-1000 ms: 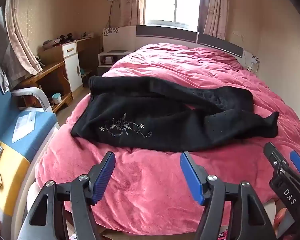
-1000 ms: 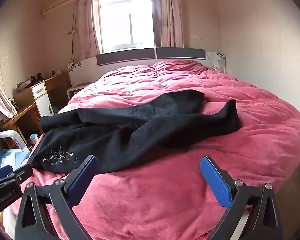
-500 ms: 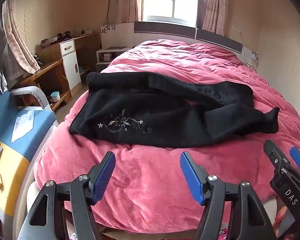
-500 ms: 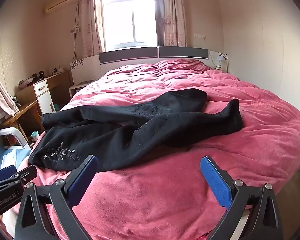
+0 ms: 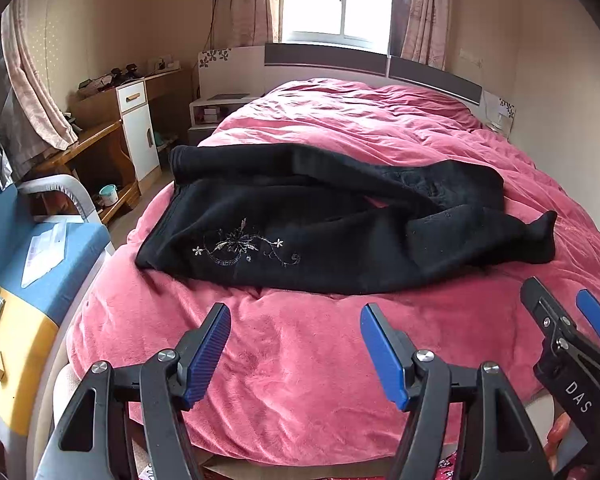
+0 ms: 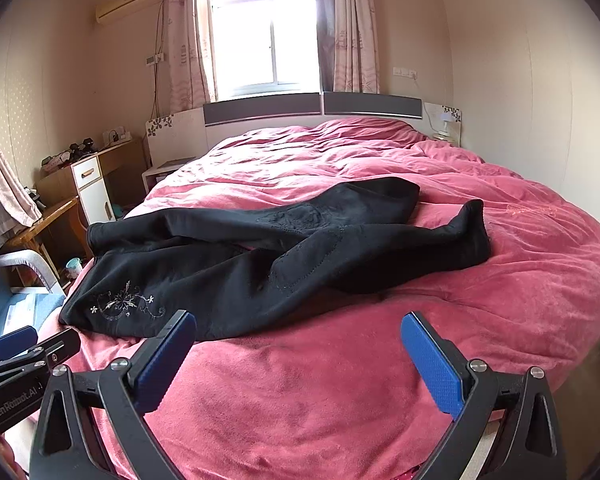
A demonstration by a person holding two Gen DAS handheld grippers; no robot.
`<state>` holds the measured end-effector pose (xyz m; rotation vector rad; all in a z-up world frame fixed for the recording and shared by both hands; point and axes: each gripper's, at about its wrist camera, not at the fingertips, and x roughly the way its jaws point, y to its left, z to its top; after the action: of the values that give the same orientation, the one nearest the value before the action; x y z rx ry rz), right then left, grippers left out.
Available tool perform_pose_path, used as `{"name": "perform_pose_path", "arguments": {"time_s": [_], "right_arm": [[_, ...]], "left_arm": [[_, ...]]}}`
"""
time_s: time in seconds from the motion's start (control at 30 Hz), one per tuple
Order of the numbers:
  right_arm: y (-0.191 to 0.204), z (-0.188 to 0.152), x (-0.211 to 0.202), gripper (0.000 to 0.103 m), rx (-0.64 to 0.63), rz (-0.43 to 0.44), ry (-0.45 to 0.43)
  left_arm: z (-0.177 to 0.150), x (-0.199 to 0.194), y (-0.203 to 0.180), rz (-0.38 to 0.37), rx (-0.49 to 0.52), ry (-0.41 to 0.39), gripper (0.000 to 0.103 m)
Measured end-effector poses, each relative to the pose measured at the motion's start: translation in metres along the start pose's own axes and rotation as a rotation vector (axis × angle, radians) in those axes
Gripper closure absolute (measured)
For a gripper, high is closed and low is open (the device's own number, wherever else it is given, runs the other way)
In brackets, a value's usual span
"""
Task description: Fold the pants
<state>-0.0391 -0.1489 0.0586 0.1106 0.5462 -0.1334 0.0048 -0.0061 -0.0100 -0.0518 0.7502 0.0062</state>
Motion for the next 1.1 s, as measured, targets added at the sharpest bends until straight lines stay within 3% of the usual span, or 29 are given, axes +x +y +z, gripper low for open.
{"name": "perform_pose_path", "arguments": {"time_s": [1.1], "right_arm": [[0.0052, -0.0018, 0.0009, 0.0, -0.019, 0.016, 0.009]], "left_arm": [[-0.0008, -0.0006, -0.0017, 0.002, 0.012, 0.003, 0.034]]}}
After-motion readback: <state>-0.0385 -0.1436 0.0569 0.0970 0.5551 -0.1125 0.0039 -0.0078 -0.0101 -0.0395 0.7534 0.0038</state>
